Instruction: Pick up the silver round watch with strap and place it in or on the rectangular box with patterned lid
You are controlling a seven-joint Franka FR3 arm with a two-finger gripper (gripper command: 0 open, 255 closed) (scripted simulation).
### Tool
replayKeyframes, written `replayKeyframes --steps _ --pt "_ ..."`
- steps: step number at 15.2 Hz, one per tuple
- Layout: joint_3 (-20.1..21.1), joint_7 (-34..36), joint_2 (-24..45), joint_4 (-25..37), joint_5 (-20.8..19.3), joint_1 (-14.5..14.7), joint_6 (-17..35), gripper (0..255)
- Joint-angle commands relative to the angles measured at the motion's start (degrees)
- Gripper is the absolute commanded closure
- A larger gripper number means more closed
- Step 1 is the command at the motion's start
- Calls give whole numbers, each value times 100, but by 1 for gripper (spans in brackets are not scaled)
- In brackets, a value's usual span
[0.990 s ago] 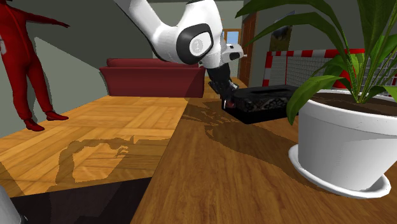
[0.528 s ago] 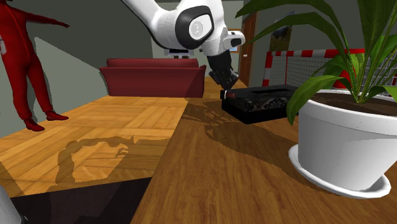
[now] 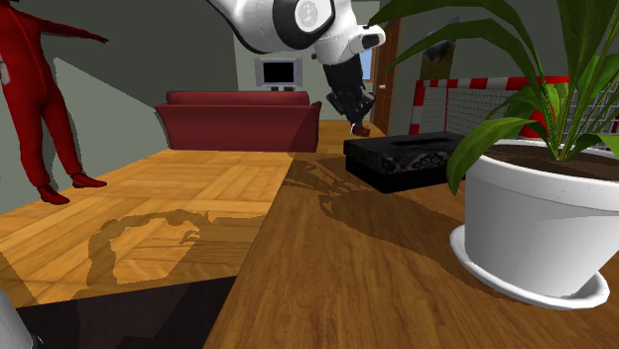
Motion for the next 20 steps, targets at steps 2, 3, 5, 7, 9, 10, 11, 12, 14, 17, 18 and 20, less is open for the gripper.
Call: replayKeyframes --steps 2,3,5,7,9,10,11,12,14,17,18,20 --pt "-6 1 -117 117 20 -2 -235 255" --pt "-8 2 -143 167 23 -4 -311 255" --pt "-13 5 -192 271 27 -6 -463 255" --pt "-18 10 -237 380 29 -9 -615 255" --pt "-23 15 -276 494 29 -13 -767 255" --pt "-25 18 -289 539 29 -14 -826 255" --pt "-25 40 -65 808 -44 -29 -875 255" --pt "-26 64 160 1085 -118 -41 -933 255" --pt "-35 110 617 1667 -265 -48 -1071 255" --pt "-68 168 1327 2628 -473 -16 -1342 255" --pt "-84 182 1573 2978 -537 7 -1451 255" --pt "-119 203 2090 3738 -657 63 -1705 255"
